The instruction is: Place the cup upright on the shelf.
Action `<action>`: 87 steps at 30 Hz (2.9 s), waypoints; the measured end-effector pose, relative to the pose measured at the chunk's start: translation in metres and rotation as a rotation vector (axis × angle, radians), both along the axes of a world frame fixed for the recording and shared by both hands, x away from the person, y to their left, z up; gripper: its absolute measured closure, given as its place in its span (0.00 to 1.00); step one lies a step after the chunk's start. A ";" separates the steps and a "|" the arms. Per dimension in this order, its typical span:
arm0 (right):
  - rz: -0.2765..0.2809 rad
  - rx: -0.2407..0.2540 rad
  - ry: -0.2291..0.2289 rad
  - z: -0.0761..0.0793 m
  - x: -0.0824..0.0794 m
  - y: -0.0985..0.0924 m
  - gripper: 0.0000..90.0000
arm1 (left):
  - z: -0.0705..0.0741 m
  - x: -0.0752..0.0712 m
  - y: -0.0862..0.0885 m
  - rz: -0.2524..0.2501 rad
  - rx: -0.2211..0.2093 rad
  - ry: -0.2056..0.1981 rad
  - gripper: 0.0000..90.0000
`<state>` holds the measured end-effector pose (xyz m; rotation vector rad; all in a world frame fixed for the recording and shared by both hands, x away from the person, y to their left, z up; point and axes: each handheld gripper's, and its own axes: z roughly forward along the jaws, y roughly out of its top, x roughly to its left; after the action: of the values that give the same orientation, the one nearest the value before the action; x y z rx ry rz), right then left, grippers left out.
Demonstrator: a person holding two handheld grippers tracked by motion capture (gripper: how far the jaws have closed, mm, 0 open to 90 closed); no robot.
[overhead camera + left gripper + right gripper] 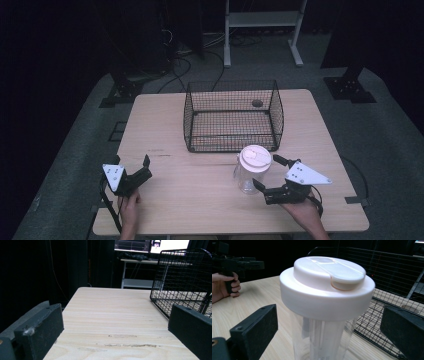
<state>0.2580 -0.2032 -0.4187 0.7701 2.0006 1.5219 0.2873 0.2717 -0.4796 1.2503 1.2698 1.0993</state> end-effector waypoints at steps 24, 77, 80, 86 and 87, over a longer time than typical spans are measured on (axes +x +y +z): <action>0.014 0.010 0.005 0.001 0.017 0.021 0.01 | 0.000 0.000 0.000 0.000 -0.002 0.002 0.00; 0.011 -0.004 -0.004 0.029 0.030 0.026 0.05 | 0.000 0.000 0.000 -0.003 -0.001 0.001 0.00; 0.009 -0.003 -0.006 0.033 0.032 0.025 0.05 | 0.000 0.000 0.000 -0.002 -0.003 0.002 0.00; 0.007 0.004 -0.014 0.044 0.036 0.024 0.05 | 0.000 0.000 0.000 -0.002 0.000 0.001 0.00; 0.007 0.004 -0.014 0.044 0.036 0.024 0.05 | 0.000 0.000 0.000 -0.002 -0.001 0.002 0.00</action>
<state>0.2944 -0.1793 -0.3746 0.7527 1.9929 1.5322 0.2873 0.2718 -0.4796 1.2519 1.2699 1.0956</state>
